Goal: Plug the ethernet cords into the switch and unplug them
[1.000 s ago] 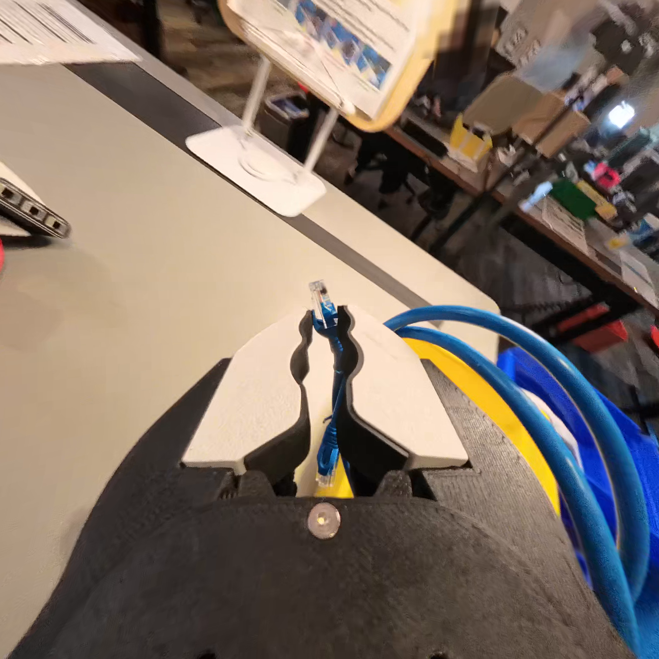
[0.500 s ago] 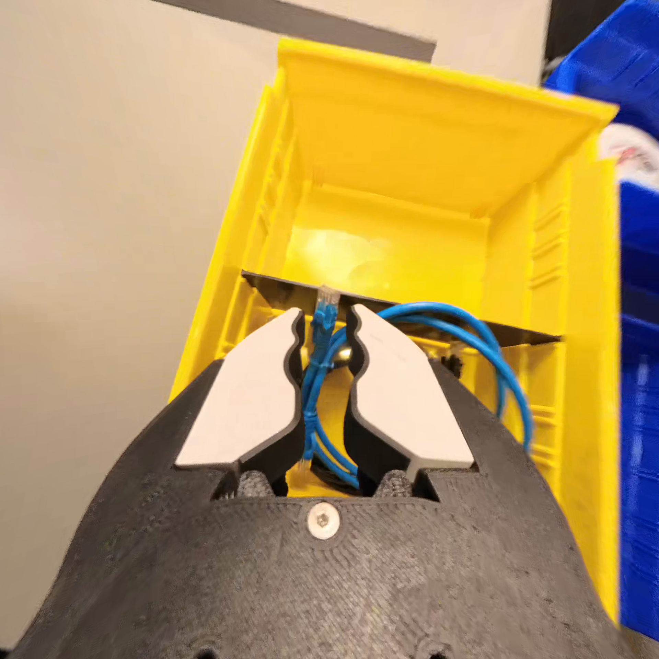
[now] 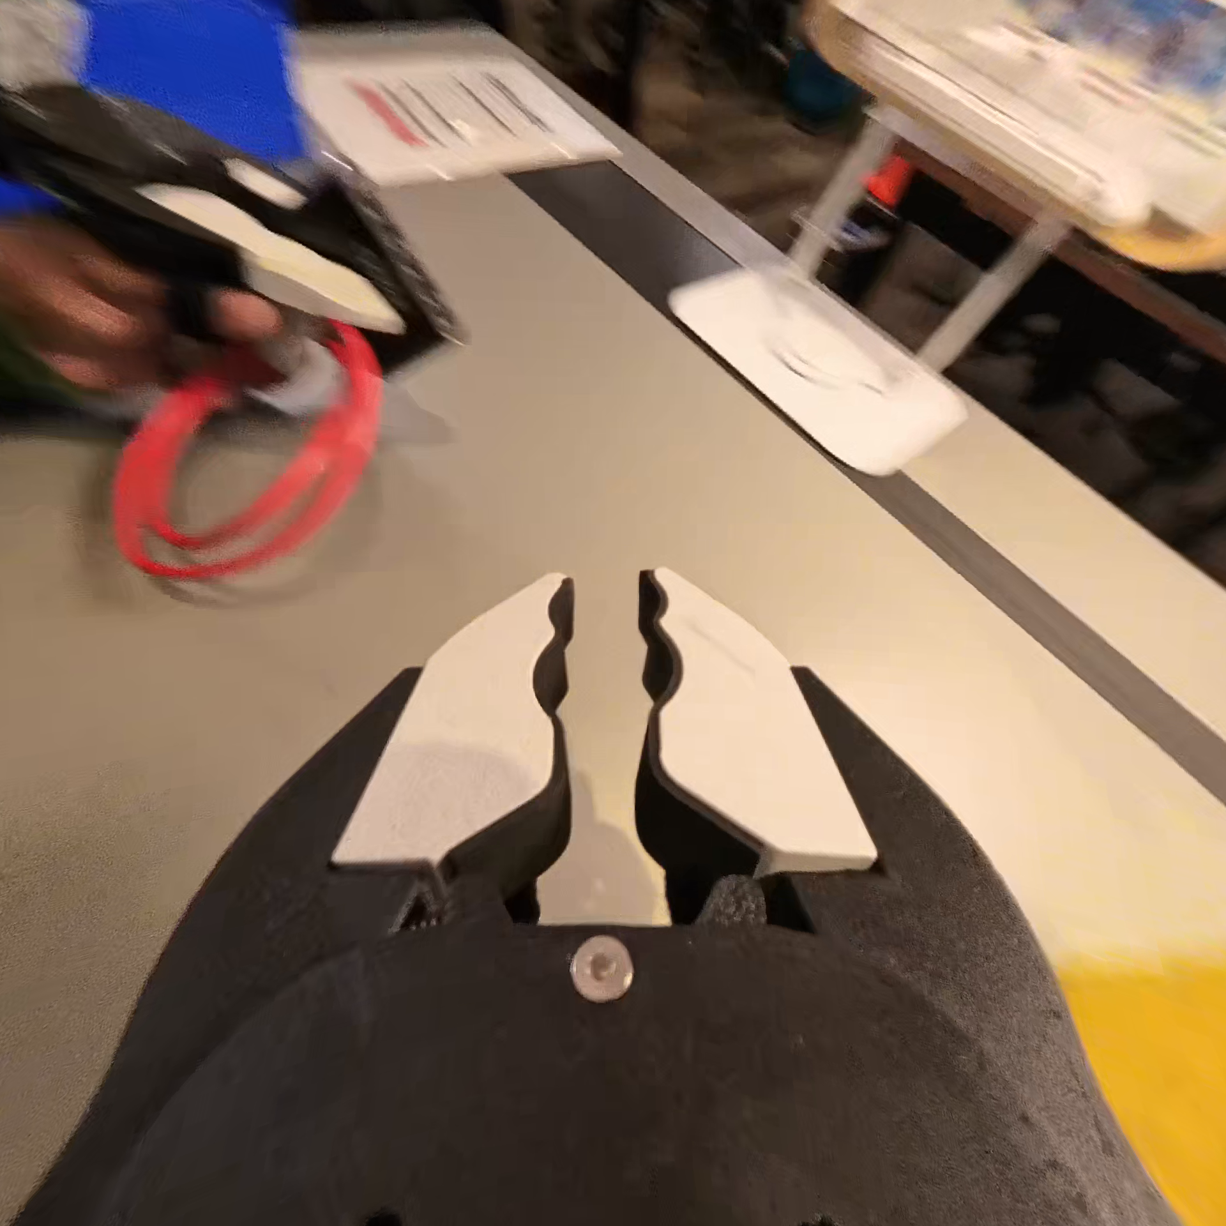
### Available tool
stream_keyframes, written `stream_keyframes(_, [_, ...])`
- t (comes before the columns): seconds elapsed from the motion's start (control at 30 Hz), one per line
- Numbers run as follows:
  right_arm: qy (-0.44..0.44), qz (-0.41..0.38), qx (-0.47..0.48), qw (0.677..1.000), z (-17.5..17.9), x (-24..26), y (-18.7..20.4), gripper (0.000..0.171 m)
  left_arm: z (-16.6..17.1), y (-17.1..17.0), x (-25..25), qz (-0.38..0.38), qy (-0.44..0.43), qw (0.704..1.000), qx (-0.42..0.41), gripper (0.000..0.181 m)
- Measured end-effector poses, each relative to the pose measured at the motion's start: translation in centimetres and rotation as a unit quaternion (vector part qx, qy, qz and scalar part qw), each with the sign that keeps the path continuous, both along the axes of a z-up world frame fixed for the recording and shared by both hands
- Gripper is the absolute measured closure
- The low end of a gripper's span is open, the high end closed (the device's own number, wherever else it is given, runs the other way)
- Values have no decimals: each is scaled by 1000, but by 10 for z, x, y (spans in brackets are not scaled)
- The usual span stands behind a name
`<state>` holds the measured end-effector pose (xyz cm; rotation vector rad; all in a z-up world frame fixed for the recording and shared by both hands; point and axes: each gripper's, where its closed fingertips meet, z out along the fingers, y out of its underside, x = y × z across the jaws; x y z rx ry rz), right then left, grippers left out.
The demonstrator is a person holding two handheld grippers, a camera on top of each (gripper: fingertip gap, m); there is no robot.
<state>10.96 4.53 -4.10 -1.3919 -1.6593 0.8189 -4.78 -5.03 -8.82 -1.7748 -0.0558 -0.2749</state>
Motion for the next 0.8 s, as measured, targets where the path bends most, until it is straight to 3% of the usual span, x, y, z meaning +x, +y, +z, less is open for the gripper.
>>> stream_keyframes(0.13, [37,168,-95,981,-4,-73,-103,153,-1,-1,-15,59,-56,997,12,153])
stream_keyframes(0.23, [7,208,-106,972,-30,-106,-143,152,5,-3,-20,65,-108,991,42,153])
stream_keyframes(0.33, [-19,172,-60,983,-68,-123,-135,154,10,-5,-20,44,-175,981,73,154])
stream_keyframes(0.43, [-24,144,-83,986,-86,-127,-126,153,20,-7,-16,4,-250,962,110,154])
stream_keyframes(0.67, [93,160,-142,972,-21,-123,-138,158,41,-10,-8,-44,-331,922,193,154])
stream_keyframes(0.8, [84,180,-108,974,-28,-119,-159,159,47,-10,-3,-57,-354,907,221,153])
